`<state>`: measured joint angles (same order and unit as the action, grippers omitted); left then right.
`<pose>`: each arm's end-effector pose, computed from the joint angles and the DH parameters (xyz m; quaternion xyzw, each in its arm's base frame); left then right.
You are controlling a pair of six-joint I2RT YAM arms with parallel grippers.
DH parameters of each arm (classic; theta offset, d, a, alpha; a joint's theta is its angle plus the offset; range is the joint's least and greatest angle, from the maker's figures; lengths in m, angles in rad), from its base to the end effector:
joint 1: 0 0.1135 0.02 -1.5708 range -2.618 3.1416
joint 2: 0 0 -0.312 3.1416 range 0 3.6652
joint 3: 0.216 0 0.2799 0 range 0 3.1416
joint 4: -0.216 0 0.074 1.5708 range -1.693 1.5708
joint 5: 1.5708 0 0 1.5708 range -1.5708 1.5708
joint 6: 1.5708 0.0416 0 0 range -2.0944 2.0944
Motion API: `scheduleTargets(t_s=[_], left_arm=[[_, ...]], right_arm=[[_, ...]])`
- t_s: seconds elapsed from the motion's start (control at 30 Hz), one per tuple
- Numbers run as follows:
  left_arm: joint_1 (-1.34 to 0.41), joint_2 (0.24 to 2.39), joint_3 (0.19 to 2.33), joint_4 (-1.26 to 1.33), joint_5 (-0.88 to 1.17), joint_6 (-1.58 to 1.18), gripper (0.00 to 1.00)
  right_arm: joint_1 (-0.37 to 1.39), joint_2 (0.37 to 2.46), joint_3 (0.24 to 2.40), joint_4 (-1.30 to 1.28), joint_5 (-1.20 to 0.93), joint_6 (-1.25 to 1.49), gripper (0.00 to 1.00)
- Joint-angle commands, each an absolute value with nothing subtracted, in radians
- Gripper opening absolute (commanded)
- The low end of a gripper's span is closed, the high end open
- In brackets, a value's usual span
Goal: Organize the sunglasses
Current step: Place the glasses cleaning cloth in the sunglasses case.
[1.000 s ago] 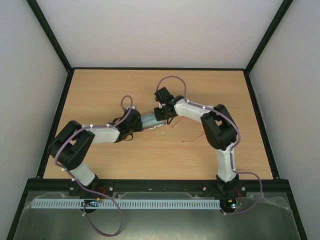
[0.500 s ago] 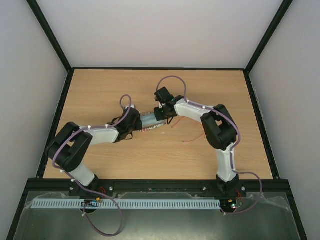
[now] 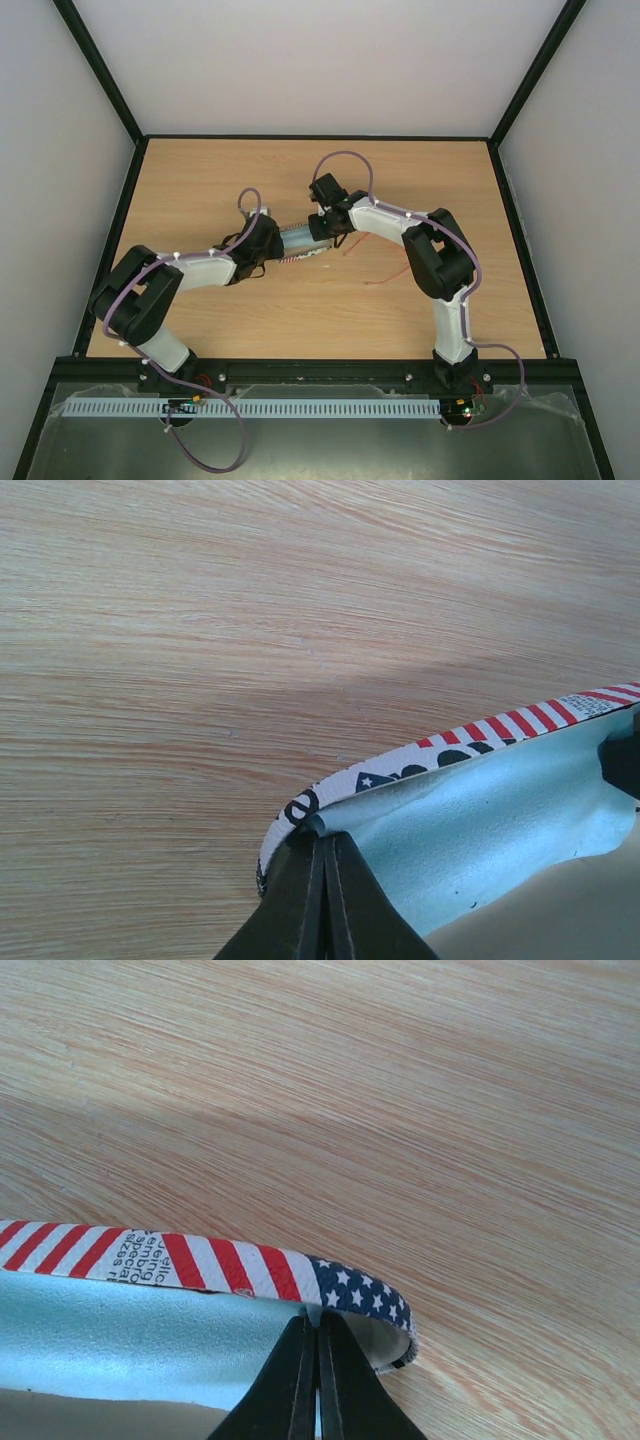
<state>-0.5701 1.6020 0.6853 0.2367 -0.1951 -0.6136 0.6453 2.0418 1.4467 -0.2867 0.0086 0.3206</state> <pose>0.2847 -0.1729 0.1727 -0.0615 0.8970 -0.1663 0.4049 0.3958 0.2975 0.1987 -0.1507 0.9291 0.1532 0.3010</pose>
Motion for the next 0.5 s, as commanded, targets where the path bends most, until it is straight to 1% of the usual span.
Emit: scheduleTargets(t_s=[0.0, 0.47], left_arm=[[-0.562, 1.629, 0.68, 0.266, -0.201, -0.623, 0.02], [-0.562, 1.674, 0.679, 0.291, -0.19, -0.634, 0.02]], right_arm=[[0.637, 2.028, 1.483, -0.318, 0.026, 0.31, 0.01], [0.637, 2.061, 1.503, -0.319, 0.022, 0.308, 0.01]])
